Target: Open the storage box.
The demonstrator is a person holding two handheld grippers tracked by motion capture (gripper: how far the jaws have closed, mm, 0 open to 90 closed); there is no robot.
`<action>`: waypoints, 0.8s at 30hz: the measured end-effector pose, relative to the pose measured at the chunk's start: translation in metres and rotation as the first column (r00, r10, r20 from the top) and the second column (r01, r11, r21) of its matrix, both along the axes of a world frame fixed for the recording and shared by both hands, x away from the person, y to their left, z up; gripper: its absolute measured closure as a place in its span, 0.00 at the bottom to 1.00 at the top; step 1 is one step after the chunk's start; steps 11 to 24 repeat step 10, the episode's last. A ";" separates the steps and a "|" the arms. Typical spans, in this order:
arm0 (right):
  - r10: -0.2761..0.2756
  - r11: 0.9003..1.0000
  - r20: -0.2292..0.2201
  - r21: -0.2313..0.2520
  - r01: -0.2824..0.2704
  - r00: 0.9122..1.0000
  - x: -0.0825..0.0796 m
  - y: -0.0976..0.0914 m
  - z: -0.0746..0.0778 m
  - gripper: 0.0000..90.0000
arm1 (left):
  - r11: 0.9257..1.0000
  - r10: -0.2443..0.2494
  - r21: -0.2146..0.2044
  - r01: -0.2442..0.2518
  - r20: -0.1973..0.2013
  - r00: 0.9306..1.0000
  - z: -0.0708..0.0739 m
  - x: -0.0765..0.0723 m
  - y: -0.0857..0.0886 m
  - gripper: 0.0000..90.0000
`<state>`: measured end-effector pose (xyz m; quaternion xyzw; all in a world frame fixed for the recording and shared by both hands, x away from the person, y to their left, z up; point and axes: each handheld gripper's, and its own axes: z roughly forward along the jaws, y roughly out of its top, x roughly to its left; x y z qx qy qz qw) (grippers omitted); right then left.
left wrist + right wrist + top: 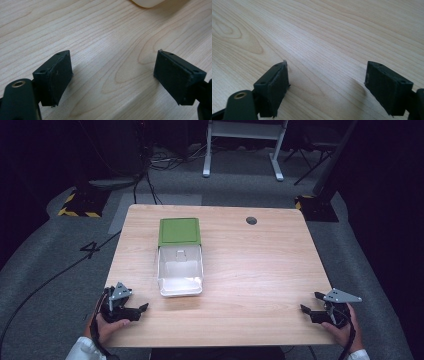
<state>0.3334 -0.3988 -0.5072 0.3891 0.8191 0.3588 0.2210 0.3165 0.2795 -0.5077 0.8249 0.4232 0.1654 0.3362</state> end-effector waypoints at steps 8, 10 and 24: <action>0.001 1.000 0.000 0.000 -0.001 1.000 0.000 0.000 0.000 0.21 | 1.000 -0.001 0.001 0.001 -0.001 1.000 0.000 0.000 0.000 0.17; 0.003 1.000 0.000 0.001 -0.003 1.000 0.000 0.000 0.000 0.22 | 1.000 -0.002 -0.001 0.002 -0.001 1.000 0.000 0.001 0.001 0.17; 0.003 1.000 0.000 0.001 -0.003 1.000 0.000 0.000 0.000 0.22 | 1.000 -0.002 -0.001 0.002 -0.001 1.000 0.000 0.001 0.001 0.17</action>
